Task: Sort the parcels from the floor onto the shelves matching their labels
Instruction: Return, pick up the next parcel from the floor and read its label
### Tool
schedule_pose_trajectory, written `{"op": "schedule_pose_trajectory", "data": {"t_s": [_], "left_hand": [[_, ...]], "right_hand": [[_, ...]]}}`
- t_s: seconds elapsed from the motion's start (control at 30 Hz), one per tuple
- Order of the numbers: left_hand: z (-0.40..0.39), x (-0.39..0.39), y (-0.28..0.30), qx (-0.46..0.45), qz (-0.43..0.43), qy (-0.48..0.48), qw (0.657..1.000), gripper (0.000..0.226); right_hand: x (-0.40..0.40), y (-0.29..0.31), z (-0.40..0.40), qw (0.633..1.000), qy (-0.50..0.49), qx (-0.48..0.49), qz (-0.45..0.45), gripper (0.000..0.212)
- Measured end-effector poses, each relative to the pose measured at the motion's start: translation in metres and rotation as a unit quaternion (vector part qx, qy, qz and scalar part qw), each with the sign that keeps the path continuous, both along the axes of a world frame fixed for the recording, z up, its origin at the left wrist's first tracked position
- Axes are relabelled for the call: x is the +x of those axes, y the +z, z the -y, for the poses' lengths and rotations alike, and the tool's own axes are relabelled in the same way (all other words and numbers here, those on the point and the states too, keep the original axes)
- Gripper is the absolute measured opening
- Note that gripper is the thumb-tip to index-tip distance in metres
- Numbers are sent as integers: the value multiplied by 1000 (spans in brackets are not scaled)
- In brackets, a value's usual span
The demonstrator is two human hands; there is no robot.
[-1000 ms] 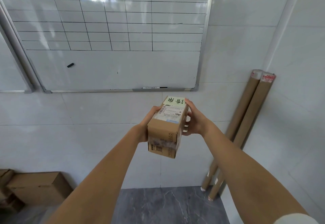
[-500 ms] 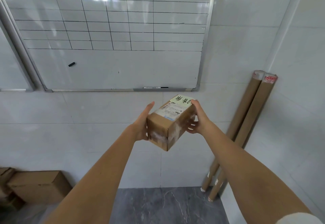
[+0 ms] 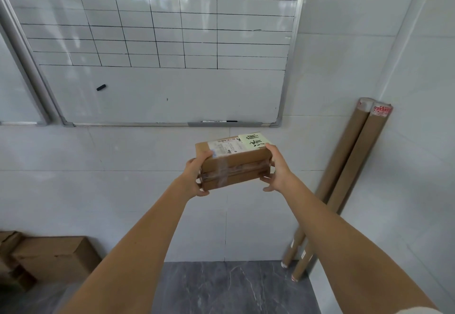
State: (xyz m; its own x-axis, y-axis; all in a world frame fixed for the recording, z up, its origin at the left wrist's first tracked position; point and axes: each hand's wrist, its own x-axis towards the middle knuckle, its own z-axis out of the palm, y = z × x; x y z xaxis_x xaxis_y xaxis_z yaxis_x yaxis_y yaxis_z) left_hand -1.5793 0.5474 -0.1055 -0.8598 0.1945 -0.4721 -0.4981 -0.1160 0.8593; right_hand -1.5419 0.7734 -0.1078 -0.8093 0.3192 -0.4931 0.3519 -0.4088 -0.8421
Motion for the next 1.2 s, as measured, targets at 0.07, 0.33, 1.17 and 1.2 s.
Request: {"op": "schedule_pose_trajectory", "data": {"t_s": [0.07,0.33,1.17,1.2], "left_hand": [[6,-3,-1,-13,-4,2,1000,56],[23,-9,0,-17,-5,-39,999,42],[-25,6,10,21,-43,42,998,55],[-23,5,10,14,-49,32,998,54]], "right_hand": [[-1,0,-10,1000,15,-1,25,78],[1,9,-24,992,126,14,26,75],[12,6,54,986,163,21,-36,53],[12,5,54,987,160,18,-24,67]]}}
